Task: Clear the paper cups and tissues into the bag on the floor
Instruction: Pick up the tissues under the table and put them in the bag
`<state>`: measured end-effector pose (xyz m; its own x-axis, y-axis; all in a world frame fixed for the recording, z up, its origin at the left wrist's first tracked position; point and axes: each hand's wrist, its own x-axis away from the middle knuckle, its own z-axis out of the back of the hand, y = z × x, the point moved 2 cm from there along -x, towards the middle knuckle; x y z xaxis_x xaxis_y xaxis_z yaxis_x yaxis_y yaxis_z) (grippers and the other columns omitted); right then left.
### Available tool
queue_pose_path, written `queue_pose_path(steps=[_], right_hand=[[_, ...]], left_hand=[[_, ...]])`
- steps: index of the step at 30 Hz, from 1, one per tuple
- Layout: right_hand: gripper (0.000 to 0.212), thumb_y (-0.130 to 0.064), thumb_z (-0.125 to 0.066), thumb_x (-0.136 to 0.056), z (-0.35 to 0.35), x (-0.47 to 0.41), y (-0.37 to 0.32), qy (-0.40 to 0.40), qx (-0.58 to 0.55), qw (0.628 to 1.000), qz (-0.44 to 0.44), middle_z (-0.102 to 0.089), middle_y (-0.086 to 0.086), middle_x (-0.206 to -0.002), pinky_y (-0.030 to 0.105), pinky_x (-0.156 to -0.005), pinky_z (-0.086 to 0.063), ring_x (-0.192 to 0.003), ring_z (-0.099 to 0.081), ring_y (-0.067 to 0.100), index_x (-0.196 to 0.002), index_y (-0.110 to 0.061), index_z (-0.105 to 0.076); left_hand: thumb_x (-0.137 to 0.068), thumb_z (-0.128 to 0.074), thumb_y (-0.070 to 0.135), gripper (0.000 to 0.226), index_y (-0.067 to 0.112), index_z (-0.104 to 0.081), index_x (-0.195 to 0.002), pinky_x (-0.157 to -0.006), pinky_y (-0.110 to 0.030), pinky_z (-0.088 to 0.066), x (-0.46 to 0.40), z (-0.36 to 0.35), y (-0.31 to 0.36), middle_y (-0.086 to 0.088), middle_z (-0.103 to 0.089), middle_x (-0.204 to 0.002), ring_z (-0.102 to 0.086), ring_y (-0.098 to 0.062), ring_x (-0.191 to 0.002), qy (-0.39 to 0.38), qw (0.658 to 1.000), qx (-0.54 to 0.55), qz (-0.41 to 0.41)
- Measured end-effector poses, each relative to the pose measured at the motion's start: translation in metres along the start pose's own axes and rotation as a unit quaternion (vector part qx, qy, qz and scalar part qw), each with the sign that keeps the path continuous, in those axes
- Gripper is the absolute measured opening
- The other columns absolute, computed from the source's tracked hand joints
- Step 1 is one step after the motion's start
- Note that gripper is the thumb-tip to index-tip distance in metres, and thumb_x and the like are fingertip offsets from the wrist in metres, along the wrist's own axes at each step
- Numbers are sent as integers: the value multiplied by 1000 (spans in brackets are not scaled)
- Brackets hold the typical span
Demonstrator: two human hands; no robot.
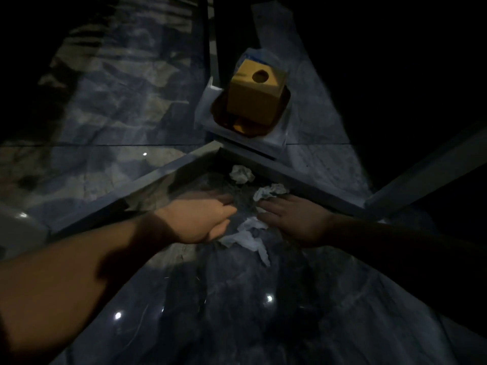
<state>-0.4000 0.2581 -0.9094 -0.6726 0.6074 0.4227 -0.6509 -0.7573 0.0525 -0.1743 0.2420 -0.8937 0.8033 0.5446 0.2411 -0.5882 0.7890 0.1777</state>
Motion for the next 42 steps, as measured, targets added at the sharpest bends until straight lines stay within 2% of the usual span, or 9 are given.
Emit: queue_pose_path(steps=[7,10,14,21,26,30,36,40,42], right_hand=[[51,-16,-50,-91,-14,14,-15,-27,10,997,78,-31,17,-153,47,-109,-34,-136,-36,34,-140,-12,-37],[52,-16,-51,-90,-23,24,-12,-35,10,996,85,-35,20,-150,46,-105,-37,-132,-41,36,-140,-11,-37],[55,-21,-45,-93,-31,27,-3,-65,10,996,62,-21,19,-157,49,-109,-33,-140,-28,35,-145,-14,-29],[56,-22,-44,-95,-31,24,-6,-96,34,994,49,-12,11,-160,44,-112,-29,-144,-19,29,-146,-18,-24],[56,-21,-47,-93,-22,18,-5,-84,26,996,31,-19,11,-158,43,-112,-26,-143,-23,28,-145,-19,-27],[60,-24,-47,-93,-10,12,-8,-76,32,996,30,-13,12,-159,44,-114,-24,-144,-18,30,-147,-22,-22],[68,-30,-50,-92,-7,-12,-16,-103,56,993,34,-2,12,-161,50,-118,-14,-147,-2,30,-149,-24,-14],[65,-29,-45,-93,-9,-15,-22,-120,82,989,41,-2,12,-161,49,-118,-8,-148,0,28,-150,-22,-14],[64,-29,-44,-94,-9,-14,-23,-119,85,989,36,-2,12,-161,49,-118,-7,-148,1,28,-150,-22,-15]], left_hand=[[-90,-43,37,35,19,-52,-120,-88,-38,-45,-10,-13,35,-5,-52,-127,-51,-22,-111,-27,994,-30,-101],[-91,-44,45,57,27,-37,-144,-109,-45,-31,-15,-32,41,-9,-24,-159,-28,-30,-140,-126,984,-80,-94],[-89,-47,47,67,32,-24,-150,-112,-48,-26,-26,-39,46,-12,-1,-164,-16,-36,-146,-187,976,-80,-76],[-88,-53,37,58,19,-38,-142,-101,-39,-43,-37,-47,60,-11,-52,-137,-53,-28,-118,-253,967,-38,-6],[-88,-58,31,36,16,-58,-120,-88,-34,-45,-28,-18,57,-7,-58,-122,-57,-27,-109,-182,983,-1,-20],[-84,-59,22,14,21,-62,-98,-90,-39,-48,-13,-7,33,-3,-62,-106,-58,-24,-101,-92,987,121,61],[-96,-49,22,20,17,-63,-110,-85,-28,-41,2,7,1,-4,-62,-119,-59,-24,-108,-10,926,256,278],[-96,-53,21,28,5,-65,-116,-98,-42,-47,10,21,-21,-20,-62,-126,-58,-35,-115,75,806,474,346],[-98,-47,19,28,7,-59,-121,-80,-40,-55,14,21,-27,-20,-63,-121,-61,-29,-100,106,734,578,340]])
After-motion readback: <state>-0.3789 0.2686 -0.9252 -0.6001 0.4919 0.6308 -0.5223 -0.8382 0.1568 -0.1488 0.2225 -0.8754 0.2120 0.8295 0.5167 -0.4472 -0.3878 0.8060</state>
